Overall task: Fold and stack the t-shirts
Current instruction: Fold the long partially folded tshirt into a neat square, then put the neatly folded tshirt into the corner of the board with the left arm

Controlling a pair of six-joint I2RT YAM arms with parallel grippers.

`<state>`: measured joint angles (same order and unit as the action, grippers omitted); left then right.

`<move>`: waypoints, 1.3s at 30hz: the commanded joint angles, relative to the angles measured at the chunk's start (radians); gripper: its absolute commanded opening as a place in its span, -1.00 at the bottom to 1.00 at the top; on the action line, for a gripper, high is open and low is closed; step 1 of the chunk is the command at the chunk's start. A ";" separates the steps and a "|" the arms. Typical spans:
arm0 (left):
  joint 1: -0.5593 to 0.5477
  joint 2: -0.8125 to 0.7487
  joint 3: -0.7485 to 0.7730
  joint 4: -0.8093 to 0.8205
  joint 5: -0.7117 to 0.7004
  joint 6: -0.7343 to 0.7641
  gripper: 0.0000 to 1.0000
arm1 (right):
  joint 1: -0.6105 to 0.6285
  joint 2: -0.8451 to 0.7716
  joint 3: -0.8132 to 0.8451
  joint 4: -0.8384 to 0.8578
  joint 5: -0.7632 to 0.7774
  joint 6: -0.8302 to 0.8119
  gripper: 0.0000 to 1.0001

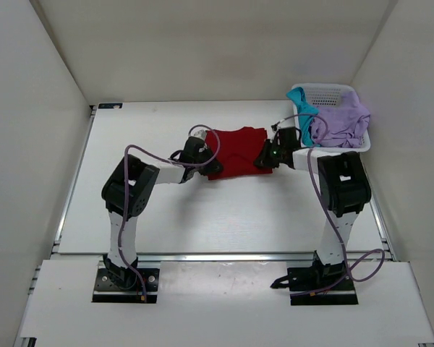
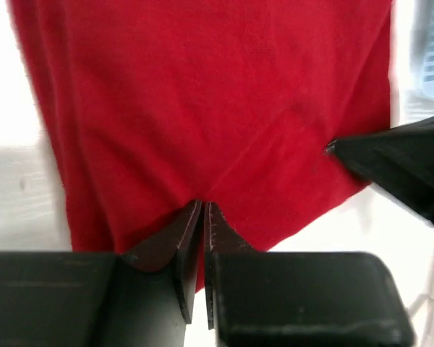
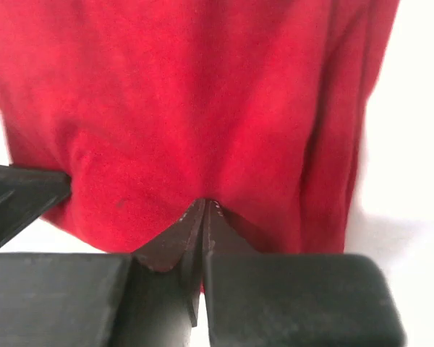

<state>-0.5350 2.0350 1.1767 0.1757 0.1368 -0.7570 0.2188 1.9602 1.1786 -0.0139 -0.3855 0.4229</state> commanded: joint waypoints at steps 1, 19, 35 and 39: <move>0.032 -0.067 -0.141 0.073 0.067 -0.056 -0.62 | -0.003 -0.062 -0.129 0.095 -0.001 0.030 -1.00; 0.090 -0.530 -0.490 0.064 0.031 0.028 0.19 | 0.045 -0.426 -0.404 0.146 -0.092 -0.013 -0.33; 0.095 -0.035 -0.105 0.013 0.204 0.055 -0.33 | 0.099 -0.655 -0.530 0.175 -0.118 0.016 -0.13; 0.066 0.054 0.024 -0.010 0.187 0.036 -1.00 | 0.087 -0.688 -0.551 0.173 -0.150 0.020 -0.15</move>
<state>-0.4343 2.0499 1.1316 0.2150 0.3115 -0.7170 0.3073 1.3159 0.6392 0.1127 -0.5064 0.4435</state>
